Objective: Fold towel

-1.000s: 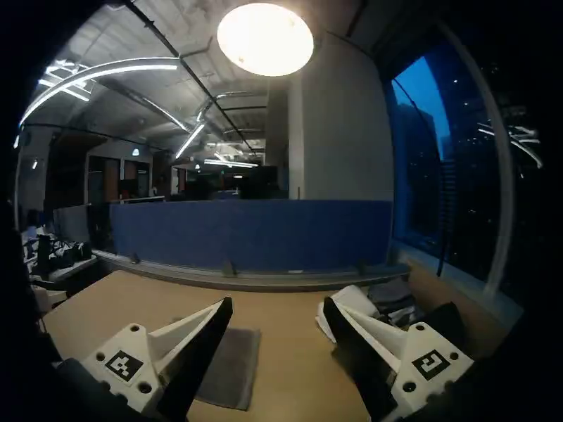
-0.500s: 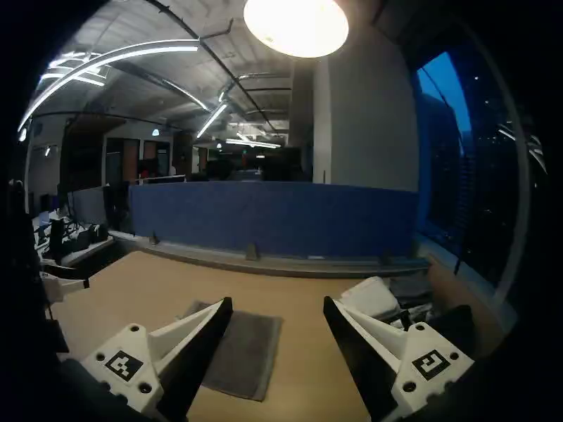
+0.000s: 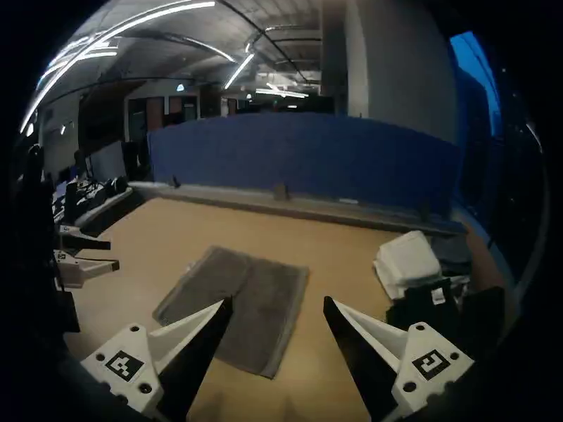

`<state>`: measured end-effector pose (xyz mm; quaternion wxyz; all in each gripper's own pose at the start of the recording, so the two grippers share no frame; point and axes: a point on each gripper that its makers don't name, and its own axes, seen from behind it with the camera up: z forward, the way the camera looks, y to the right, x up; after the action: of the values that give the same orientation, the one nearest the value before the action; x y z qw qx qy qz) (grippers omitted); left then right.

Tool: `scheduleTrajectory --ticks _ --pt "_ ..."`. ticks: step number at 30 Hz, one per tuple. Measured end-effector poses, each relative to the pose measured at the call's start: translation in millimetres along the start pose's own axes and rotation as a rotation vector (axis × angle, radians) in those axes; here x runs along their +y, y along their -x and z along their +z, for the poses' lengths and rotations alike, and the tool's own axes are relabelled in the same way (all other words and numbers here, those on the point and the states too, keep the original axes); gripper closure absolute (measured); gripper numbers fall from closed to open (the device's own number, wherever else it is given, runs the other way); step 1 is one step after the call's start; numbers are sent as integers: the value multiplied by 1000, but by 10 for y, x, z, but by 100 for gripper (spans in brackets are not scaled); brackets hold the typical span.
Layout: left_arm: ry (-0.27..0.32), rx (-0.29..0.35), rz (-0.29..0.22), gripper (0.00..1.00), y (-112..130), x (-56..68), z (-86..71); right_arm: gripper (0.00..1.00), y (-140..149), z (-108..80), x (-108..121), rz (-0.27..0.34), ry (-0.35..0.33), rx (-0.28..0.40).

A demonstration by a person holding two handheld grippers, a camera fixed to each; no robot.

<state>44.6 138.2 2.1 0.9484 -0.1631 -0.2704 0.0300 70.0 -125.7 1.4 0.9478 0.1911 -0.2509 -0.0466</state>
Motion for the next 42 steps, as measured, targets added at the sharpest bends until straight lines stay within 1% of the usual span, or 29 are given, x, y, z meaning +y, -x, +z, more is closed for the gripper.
scheduleTrajectory --ticks 4,9,12,15,20,22,25,27,29,31,32,35,42 --pt "-6 -37 -3 0 127 8 147 0 313 214 47 -1 7 -66" --pt "-4 -77 -25 0 289 9 299 1 609 402 31 25 -9 -127" --pt "-2 -96 -26 0 380 1 389 1 726 482 26 35 -13 -150" --pt "-2 -114 -22 0 472 -19 480 2 837 548 22 26 -11 -173" --pt "21 -153 -7 0 627 9 629 6 1032 622 -4 20 -6 -210" --pt "31 -171 2 0 688 20 675 10 1110 638 -26 28 -9 -228" --pt "42 -196 13 0 778 26 735 22 1224 662 -61 43 -14 -253" --pt "44 -205 17 0 824 14 765 32 1292 682 -77 51 -14 -266" --pt "51 -213 9 0 865 8 790 43 1354 698 -78 55 -7 -279" --pt "58 -221 2 0 908 2 814 50 1414 709 -84 59 -3 -293" --pt "62 -227 -2 0 933 -1 828 52 1450 713 -89 62 -2 -302" --pt "72 -243 -6 0 1013 -4 861 53 1547 724 -99 67 0 -325" --pt "77 -272 8 0 1171 -18 906 53 1707 724 -129 65 0 -361"
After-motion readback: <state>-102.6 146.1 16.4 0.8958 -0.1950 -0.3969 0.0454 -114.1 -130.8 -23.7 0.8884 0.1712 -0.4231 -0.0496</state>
